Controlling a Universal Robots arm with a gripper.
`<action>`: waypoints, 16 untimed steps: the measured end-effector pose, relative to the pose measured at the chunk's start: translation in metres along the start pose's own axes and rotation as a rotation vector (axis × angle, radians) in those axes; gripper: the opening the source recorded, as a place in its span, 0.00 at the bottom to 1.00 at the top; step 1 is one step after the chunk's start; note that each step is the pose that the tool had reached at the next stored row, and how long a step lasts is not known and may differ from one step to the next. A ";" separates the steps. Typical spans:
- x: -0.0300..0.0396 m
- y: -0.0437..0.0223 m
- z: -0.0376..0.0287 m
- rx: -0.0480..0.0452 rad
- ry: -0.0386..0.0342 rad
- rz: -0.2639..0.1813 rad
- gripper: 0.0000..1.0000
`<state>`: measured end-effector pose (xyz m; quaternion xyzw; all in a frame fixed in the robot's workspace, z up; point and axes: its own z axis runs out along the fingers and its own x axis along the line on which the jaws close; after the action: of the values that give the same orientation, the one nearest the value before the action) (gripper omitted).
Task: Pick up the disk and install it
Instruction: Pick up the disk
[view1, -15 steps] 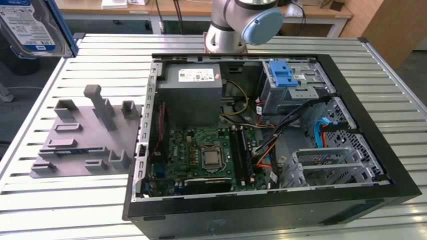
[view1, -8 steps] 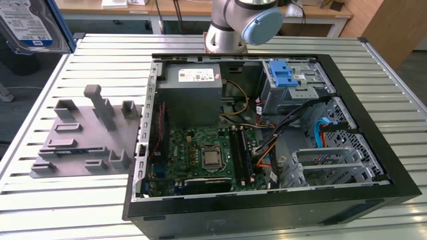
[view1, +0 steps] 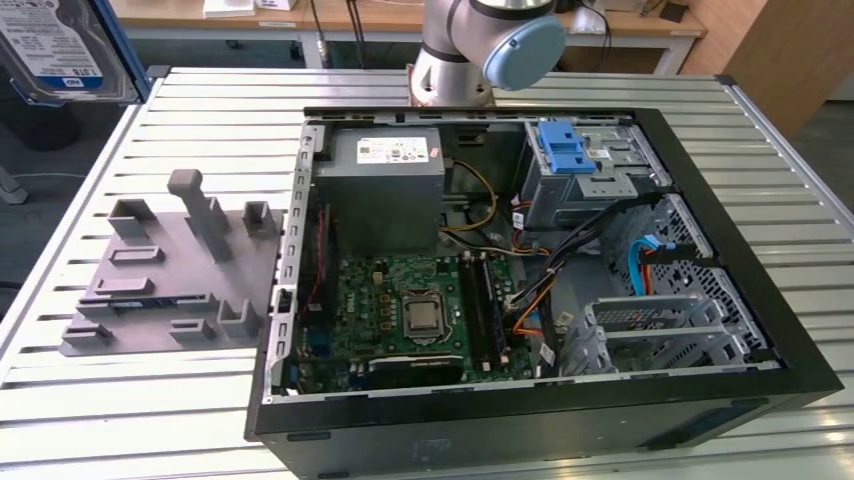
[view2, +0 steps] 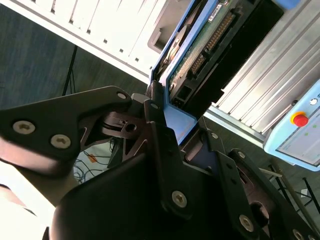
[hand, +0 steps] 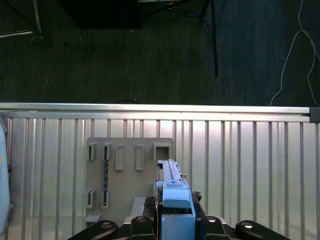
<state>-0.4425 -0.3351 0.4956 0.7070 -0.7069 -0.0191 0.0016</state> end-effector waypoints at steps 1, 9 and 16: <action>0.0000 -0.0001 0.0000 0.0001 -0.0001 0.000 0.36; 0.0023 -0.0089 -0.0003 -0.0001 0.0000 0.000 0.36; 0.0047 -0.0130 -0.0005 -0.0001 0.0000 0.000 0.36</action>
<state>-0.4295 -0.3398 0.4956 0.7070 -0.7069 -0.0192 0.0016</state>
